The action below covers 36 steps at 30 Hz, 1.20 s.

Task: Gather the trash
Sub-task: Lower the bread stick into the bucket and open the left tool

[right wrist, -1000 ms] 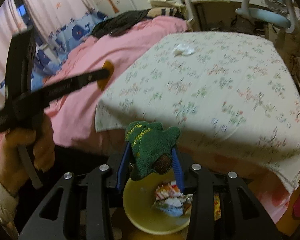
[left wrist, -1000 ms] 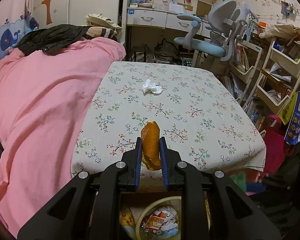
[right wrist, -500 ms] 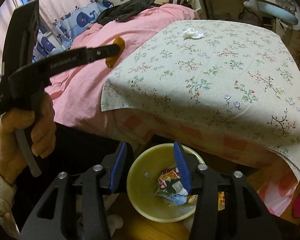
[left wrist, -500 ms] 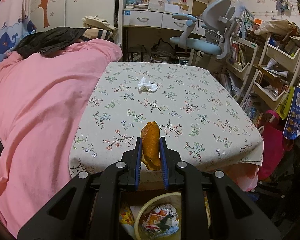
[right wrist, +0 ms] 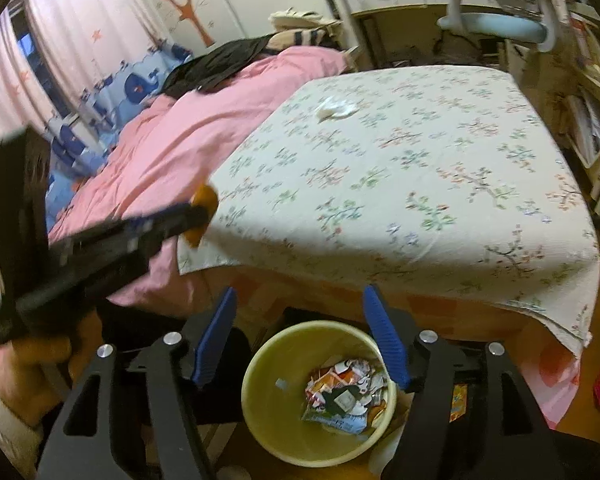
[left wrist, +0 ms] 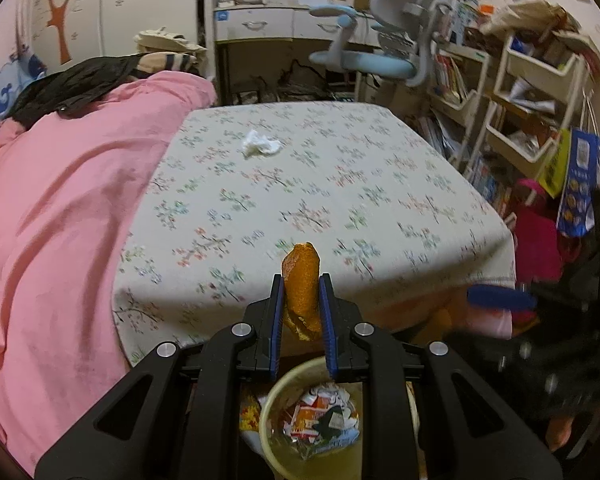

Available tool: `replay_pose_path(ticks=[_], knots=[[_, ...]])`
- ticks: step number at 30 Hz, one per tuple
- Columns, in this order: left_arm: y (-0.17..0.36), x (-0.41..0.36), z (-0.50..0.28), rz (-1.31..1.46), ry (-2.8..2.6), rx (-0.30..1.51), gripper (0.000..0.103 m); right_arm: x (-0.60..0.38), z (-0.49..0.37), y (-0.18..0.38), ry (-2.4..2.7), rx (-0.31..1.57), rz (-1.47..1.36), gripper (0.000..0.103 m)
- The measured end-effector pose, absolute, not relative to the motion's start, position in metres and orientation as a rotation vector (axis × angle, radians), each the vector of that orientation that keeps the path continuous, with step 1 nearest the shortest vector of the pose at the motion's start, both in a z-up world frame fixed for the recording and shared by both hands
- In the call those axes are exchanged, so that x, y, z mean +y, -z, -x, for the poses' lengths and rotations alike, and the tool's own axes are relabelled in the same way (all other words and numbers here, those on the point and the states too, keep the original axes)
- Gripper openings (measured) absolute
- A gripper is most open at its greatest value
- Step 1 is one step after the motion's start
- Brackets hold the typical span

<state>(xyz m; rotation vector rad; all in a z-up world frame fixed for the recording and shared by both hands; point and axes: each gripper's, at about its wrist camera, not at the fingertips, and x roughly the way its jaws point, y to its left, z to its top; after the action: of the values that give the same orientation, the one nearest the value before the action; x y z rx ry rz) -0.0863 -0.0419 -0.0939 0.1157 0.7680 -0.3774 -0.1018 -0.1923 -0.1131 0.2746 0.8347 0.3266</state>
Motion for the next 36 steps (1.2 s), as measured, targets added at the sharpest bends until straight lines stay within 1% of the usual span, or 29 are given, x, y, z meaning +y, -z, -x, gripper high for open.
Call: replay_pose_path(ticks=[5, 14, 18, 19, 21, 24, 28, 33, 36], knots=[[0.108, -0.056, 0.101, -0.177, 0.421, 0.813, 0.016, -0.208, 0.104, 0.109, -0.271, 0.793, -0.329, 0.069], [0.133, -0.077, 0.118, -0.279, 0.497, 0.908, 0.016, -0.218, 0.106, 0.109, -0.223, 0.769, -0.368, 0.071], [0.141, -0.084, 0.125, -0.315, 0.526, 0.942, 0.018, -0.221, 0.107, 0.109, -0.208, 0.76, -0.376, 0.072], [0.143, -0.086, 0.127, -0.324, 0.528, 0.946, 0.02, -0.222, 0.107, 0.109, -0.205, 0.758, -0.379, 0.072], [0.143, -0.087, 0.129, -0.331, 0.527, 0.947, 0.029, -0.224, 0.108, 0.108, -0.197, 0.752, -0.384, 0.074], [0.144, -0.086, 0.129, -0.326, 0.517, 0.951, 0.039, -0.226, 0.108, 0.108, -0.188, 0.749, -0.392, 0.074], [0.143, -0.084, 0.127, -0.324, 0.506, 0.951, 0.044, -0.226, 0.107, 0.108, -0.185, 0.75, -0.39, 0.074], [0.141, -0.082, 0.126, -0.325, 0.481, 0.936, 0.055, -0.226, 0.107, 0.109, -0.184, 0.751, -0.387, 0.075], [0.14, -0.081, 0.125, -0.323, 0.465, 0.925, 0.06, -0.226, 0.107, 0.109, -0.182, 0.751, -0.387, 0.075]])
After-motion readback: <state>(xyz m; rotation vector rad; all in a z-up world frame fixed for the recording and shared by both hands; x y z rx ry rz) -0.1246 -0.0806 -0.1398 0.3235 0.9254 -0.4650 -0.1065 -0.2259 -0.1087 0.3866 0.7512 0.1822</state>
